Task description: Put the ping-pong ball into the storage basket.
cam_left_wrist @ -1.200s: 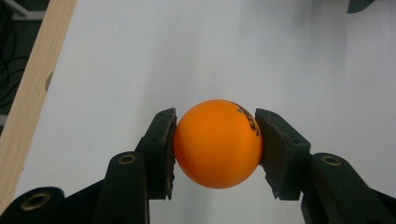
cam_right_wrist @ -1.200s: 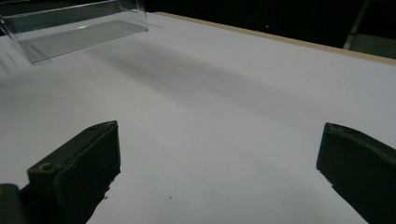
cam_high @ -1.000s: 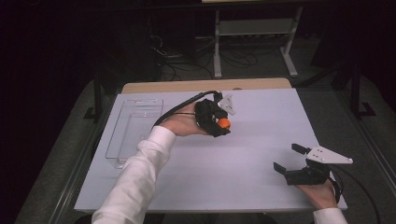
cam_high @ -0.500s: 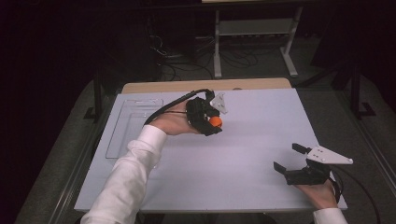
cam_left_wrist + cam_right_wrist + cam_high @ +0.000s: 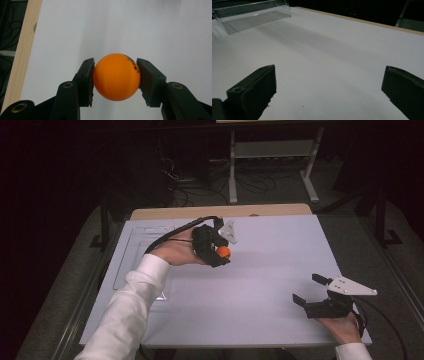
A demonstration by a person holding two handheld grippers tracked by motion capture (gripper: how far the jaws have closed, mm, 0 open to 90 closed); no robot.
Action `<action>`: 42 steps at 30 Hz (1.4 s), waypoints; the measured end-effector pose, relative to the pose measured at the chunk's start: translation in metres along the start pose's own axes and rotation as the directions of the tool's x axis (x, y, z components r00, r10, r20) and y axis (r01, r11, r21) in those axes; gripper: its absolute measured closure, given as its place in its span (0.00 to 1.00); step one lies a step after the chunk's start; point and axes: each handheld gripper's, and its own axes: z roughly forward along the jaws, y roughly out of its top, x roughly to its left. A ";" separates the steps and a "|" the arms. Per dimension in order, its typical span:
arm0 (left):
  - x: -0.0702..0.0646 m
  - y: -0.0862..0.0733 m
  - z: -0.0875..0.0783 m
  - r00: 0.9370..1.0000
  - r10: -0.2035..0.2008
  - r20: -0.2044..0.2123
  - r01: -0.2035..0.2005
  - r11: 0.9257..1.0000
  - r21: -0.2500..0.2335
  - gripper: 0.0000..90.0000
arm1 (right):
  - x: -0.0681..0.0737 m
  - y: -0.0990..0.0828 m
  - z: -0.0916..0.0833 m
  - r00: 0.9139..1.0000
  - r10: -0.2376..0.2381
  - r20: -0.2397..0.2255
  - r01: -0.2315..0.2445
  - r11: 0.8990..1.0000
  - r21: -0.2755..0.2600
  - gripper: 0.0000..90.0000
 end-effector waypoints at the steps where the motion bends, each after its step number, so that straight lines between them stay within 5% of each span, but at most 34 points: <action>1: 0.000 -0.002 -0.002 1.000 -0.002 -0.001 0.002 1.000 0.004 0.57 | 0.000 0.000 0.000 1.000 0.000 -0.001 0.000 1.000 0.001 0.00; 23: 0.003 -0.048 -0.025 0.998 -0.064 -0.018 0.065 0.996 0.069 0.57 | 0.000 -0.001 0.002 1.000 -0.003 -0.002 0.003 1.000 0.013 0.00; 42: 0.006 -0.093 -0.040 0.988 -0.149 -0.047 0.153 0.983 0.105 0.57 | 0.000 -0.001 0.002 1.000 -0.005 0.005 0.005 1.000 0.018 0.00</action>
